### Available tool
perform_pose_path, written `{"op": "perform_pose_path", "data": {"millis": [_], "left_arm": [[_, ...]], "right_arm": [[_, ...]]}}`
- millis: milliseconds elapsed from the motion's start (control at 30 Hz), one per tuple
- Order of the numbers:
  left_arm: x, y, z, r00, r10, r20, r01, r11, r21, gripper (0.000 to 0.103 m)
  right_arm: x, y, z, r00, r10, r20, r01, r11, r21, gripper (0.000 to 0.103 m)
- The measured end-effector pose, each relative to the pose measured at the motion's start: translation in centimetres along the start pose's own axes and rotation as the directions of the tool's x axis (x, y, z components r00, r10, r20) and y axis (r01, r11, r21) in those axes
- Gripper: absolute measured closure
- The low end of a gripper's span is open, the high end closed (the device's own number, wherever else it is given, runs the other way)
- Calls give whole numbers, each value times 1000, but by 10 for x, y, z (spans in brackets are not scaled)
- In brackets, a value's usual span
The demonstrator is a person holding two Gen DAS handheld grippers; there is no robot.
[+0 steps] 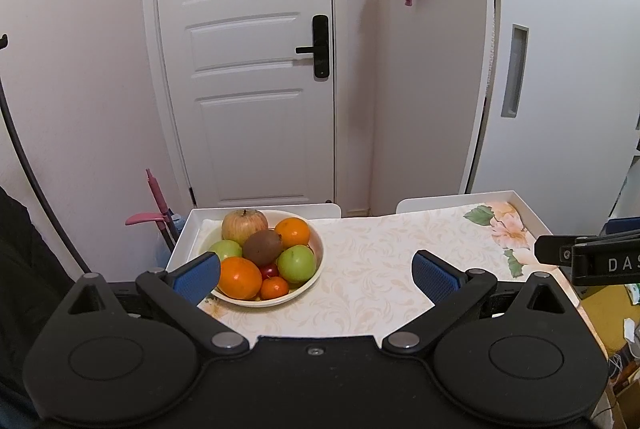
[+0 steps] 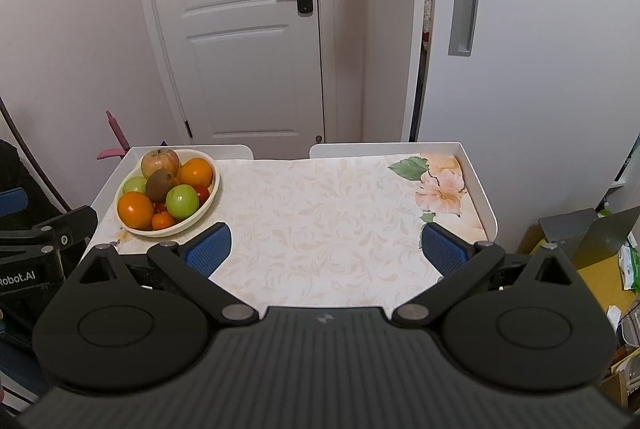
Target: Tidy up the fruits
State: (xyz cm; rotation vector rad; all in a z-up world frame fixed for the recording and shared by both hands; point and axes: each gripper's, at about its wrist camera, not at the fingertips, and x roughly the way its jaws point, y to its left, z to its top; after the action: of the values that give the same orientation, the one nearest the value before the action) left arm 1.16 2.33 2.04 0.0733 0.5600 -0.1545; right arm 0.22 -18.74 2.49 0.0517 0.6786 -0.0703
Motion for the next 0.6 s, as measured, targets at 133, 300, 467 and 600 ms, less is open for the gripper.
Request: {"op": "perform_pose_path", "data": {"millis": [133,300,467,600], "left_arm": [[1,0,0,1000,0,-5,0,1000,0,0],[3,-1,1,1000,6,-14,-6,1000,4,0],[3,0,1,1000,14,-9,-14,1000,2,0],[5,1,0,1000,11,-17,-11,1000,-7,0]], "right_arm": [[1,0,1,1000,0,-4,0,1000,-3,0],[2,-1,2,1000,0,0,0,1000,-3,0],[3,-1,1,1000,-2,-2,2,1000,1,0],[4,-1,1,1000,0,-5,0,1000,-1,0]]}}
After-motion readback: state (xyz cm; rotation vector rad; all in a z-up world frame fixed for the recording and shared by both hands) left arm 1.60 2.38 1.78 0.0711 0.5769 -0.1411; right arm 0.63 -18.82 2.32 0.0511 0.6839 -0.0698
